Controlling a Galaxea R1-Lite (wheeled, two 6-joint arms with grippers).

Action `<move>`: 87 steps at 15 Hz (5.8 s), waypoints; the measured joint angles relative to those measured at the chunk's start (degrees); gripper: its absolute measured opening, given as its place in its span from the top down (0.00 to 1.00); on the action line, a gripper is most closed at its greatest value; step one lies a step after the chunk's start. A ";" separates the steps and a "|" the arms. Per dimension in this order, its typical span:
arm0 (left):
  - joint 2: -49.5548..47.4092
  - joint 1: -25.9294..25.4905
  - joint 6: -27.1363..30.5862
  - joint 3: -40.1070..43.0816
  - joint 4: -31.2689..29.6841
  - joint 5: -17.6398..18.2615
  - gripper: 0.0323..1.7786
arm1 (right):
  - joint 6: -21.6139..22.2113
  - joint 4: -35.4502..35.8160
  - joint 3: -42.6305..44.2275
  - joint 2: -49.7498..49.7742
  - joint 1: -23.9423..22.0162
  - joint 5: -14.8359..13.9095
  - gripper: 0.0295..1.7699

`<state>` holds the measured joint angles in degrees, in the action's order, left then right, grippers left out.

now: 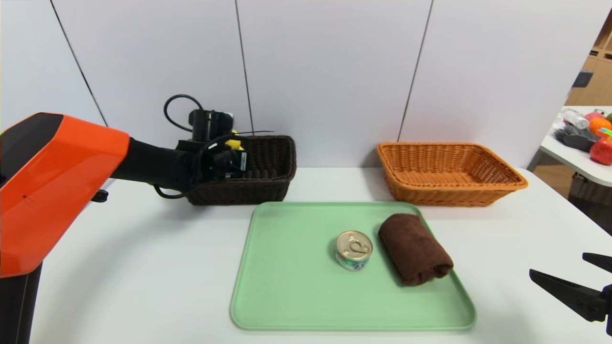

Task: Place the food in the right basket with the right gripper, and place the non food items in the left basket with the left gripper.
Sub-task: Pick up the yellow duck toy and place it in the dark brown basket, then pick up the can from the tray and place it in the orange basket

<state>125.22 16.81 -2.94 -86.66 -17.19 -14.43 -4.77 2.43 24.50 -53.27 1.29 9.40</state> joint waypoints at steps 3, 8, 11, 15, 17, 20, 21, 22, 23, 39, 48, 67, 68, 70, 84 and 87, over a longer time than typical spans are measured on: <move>0.16 -0.02 0.00 0.00 -0.01 0.60 0.57 | 0.02 0.00 -0.02 -0.02 0.00 0.00 0.04; 0.22 -0.22 -0.01 -0.07 -0.06 0.52 0.57 | 0.11 0.07 -0.11 -0.06 0.00 0.02 0.04; 0.20 -0.26 -0.01 -0.05 -0.01 0.57 0.53 | 0.06 0.07 -0.12 -0.06 0.02 0.00 0.04; 0.16 -0.22 -0.01 -0.02 -0.01 0.55 0.33 | 0.04 0.22 -0.33 -0.02 0.00 0.00 0.04; -0.09 -0.22 -0.06 0.00 -0.01 0.49 0.26 | 0.04 0.27 -0.33 -0.02 0.00 -0.06 0.04; -2.27 -0.22 -0.01 1.16 0.07 0.46 0.19 | 0.06 0.38 -0.33 -0.02 -0.02 -0.09 0.04; -3.54 -0.20 0.02 1.91 0.29 0.49 0.18 | 0.09 0.35 -0.34 -0.02 -0.02 -0.06 0.04; -5.10 -0.15 0.05 2.93 0.82 0.49 0.16 | 0.15 0.33 -0.41 0.02 -0.06 -0.06 0.04; -6.67 -0.11 0.11 4.00 1.38 0.46 0.15 | 0.17 0.35 -0.44 0.07 -0.09 -0.09 0.04; -45.13 14.45 1.27 41.33 5.18 0.79 0.06 | -0.05 0.63 -0.72 0.99 1.66 2.76 0.04; -63.16 19.74 1.37 58.72 5.32 16.16 0.05 | -0.05 10.58 1.76 -10.58 18.03 1.67 0.04; -68.55 19.60 2.28 58.80 8.09 18.70 0.05 | 6.66 55.10 4.88 -51.16 43.08 -27.31 0.04; -68.56 19.59 2.28 58.69 8.05 18.75 0.05 | 6.66 55.20 4.79 -51.97 43.11 -27.42 0.04; -68.50 19.59 2.28 58.58 8.02 18.70 0.05 | 6.69 55.31 4.16 -52.82 43.14 -27.44 0.04; -68.19 19.57 2.19 58.64 7.96 18.79 0.05 | 6.61 59.31 2.97 -56.17 43.85 -27.59 0.04; -68.22 19.57 2.19 58.66 7.94 18.79 0.05 | 6.61 59.54 3.06 -57.06 43.85 -27.59 0.04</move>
<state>57.00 36.38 -0.74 -28.00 -9.25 4.35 1.84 61.96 27.56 -110.34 45.14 -18.19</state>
